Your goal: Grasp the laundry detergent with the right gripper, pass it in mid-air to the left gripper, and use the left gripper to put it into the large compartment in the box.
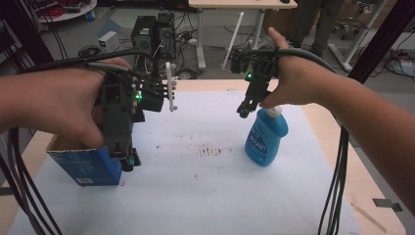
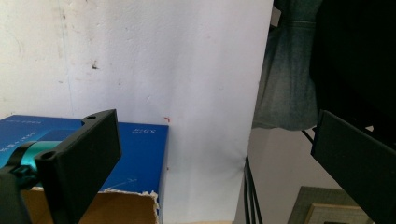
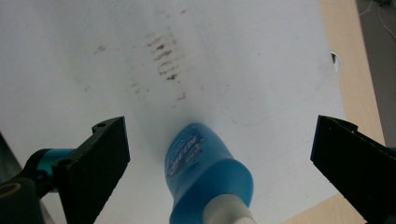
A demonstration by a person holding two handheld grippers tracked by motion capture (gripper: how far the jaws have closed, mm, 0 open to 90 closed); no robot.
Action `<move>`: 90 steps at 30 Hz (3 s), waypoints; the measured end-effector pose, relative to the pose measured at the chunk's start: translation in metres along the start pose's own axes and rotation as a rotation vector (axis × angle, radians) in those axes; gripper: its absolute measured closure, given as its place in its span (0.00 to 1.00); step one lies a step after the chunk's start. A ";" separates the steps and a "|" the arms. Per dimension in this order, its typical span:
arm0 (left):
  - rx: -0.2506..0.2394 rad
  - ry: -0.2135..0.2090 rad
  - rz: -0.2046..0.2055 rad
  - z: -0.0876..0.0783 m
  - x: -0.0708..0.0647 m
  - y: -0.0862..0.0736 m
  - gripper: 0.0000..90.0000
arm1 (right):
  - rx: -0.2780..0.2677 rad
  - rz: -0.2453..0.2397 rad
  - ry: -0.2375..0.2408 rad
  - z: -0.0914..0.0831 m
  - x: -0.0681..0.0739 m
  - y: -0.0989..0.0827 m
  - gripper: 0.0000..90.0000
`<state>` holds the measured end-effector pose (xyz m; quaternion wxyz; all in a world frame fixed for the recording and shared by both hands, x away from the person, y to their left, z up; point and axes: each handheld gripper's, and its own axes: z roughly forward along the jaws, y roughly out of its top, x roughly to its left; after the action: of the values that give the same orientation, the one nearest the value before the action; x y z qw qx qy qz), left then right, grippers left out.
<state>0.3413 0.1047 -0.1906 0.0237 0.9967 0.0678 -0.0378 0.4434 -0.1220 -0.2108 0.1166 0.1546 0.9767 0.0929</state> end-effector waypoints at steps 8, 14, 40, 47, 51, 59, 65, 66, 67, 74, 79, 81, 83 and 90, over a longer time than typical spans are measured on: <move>0.002 0.002 -0.010 0.002 0.001 0.002 0.02 | -0.109 0.184 -0.045 -0.013 -0.026 -0.046 0.04; 0.002 0.000 0.004 0.004 0.004 0.011 0.02 | -0.153 0.268 -0.031 -0.016 -0.031 -0.083 0.04; -0.029 -0.006 0.017 0.010 0.007 0.008 0.02 | -0.383 0.476 -0.034 0.014 0.036 -0.201 0.04; -0.036 -0.005 0.012 0.009 0.007 0.006 0.02 | -0.382 0.510 0.003 0.053 0.042 -0.208 0.04; -0.040 -0.002 0.008 0.010 0.007 0.003 0.02 | -0.403 0.514 0.006 0.067 0.042 -0.205 0.04; -0.036 -0.003 -0.001 0.012 0.008 -0.001 0.02 | -0.491 0.550 0.008 0.087 0.047 -0.208 0.04; -0.039 -0.008 0.000 0.011 0.007 -0.003 0.02 | -0.534 0.609 0.013 0.109 0.047 -0.208 0.04; -0.037 -0.006 -0.001 0.011 0.007 -0.003 0.02 | -0.537 0.616 0.020 0.113 0.047 -0.208 0.04; -0.034 -0.004 0.002 0.011 0.006 -0.003 0.02 | -0.543 0.627 0.020 0.121 0.046 -0.207 0.04; -0.046 0.001 0.003 0.009 0.004 -0.003 0.02 | -0.596 0.660 0.006 0.139 0.046 -0.203 0.04; -0.042 0.001 0.006 0.009 0.004 -0.003 0.02 | -0.631 0.673 -0.004 0.147 0.044 -0.198 0.04; -0.037 0.001 0.009 0.008 0.004 -0.002 0.02 | -0.643 0.675 -0.011 0.150 0.044 -0.196 0.04; -0.037 0.001 0.010 0.008 0.004 -0.002 0.02 | -0.653 0.683 -0.023 0.152 0.044 -0.194 0.04; -0.047 0.005 0.012 0.005 0.003 -0.002 0.02 | -0.699 0.711 -0.054 0.161 0.046 -0.192 0.04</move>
<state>0.3439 0.1073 -0.1964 0.0472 0.9963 0.0630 -0.0335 0.3885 -0.2631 -0.4156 0.1478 0.4321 0.7706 0.4445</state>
